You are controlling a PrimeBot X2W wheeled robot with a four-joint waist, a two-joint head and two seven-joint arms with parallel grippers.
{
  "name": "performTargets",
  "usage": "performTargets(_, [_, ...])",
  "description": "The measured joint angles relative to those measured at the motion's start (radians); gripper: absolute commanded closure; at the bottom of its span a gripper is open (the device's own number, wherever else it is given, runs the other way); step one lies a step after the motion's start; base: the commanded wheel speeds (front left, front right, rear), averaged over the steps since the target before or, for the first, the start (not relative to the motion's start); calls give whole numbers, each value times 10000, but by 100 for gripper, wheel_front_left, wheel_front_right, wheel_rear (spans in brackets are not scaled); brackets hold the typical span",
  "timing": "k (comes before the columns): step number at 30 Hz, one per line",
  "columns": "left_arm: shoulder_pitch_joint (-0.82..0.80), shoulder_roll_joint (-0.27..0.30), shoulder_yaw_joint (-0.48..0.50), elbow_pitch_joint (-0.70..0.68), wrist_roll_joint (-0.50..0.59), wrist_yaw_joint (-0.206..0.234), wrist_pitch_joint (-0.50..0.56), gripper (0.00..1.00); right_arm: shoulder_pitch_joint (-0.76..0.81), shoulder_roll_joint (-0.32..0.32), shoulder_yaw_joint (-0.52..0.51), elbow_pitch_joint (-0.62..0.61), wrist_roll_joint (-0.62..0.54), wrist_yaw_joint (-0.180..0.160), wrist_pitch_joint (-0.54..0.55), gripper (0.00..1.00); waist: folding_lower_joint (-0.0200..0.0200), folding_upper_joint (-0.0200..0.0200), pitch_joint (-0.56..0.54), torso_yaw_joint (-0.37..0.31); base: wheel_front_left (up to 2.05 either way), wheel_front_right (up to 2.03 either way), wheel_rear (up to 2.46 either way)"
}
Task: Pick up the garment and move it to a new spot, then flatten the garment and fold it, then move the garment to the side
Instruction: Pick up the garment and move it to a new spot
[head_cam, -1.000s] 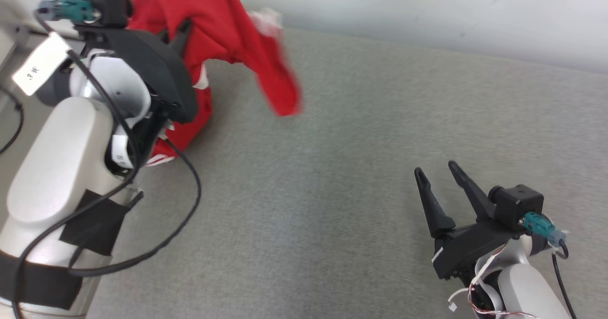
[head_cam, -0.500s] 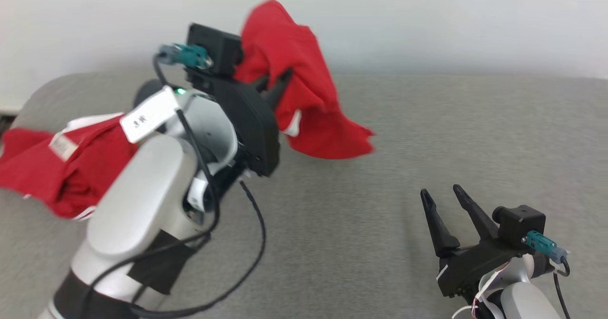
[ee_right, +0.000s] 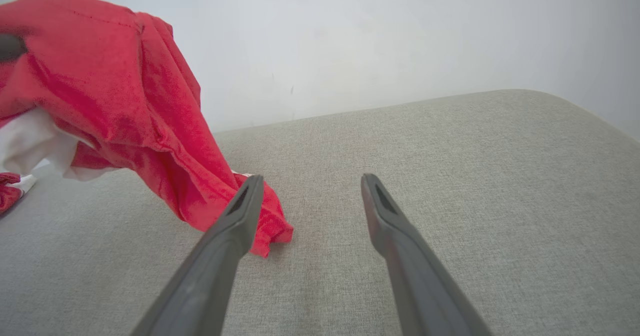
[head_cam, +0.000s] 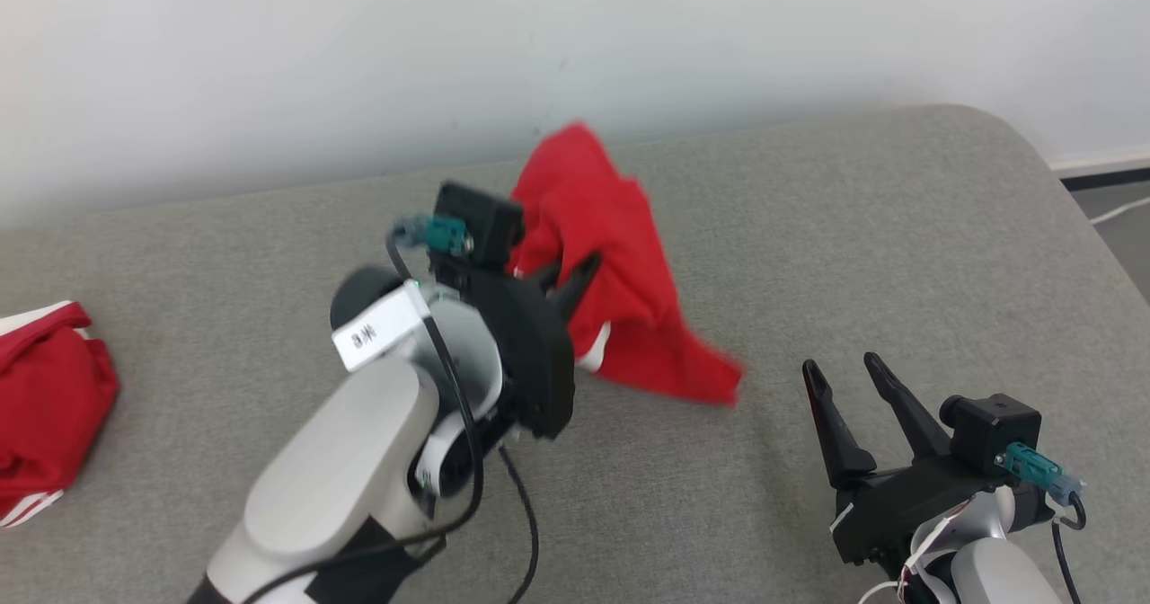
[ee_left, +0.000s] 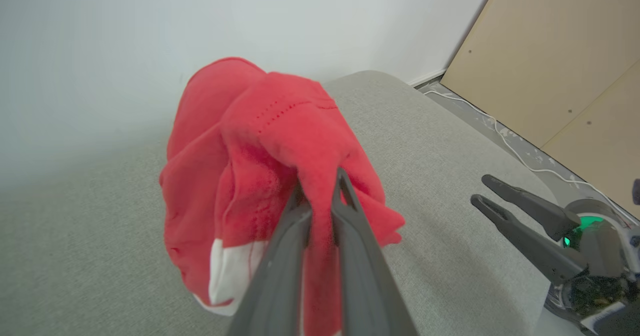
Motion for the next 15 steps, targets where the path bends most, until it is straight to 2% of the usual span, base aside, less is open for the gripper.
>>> performTargets(6, [677, 10, -224, 604, -81, -10, -155, 100, -14, -2, -35, 67, 84, 0, -81, 0, 1, 0, 226, -121, 0, 0, 0])
performTargets(15, [1251, -213, -591, 637, -757, -330, 330, 100, -161, 4, 77, 184, 234, 0, -84, 0, 1, 0, 337, 328, 0, 0, 0])
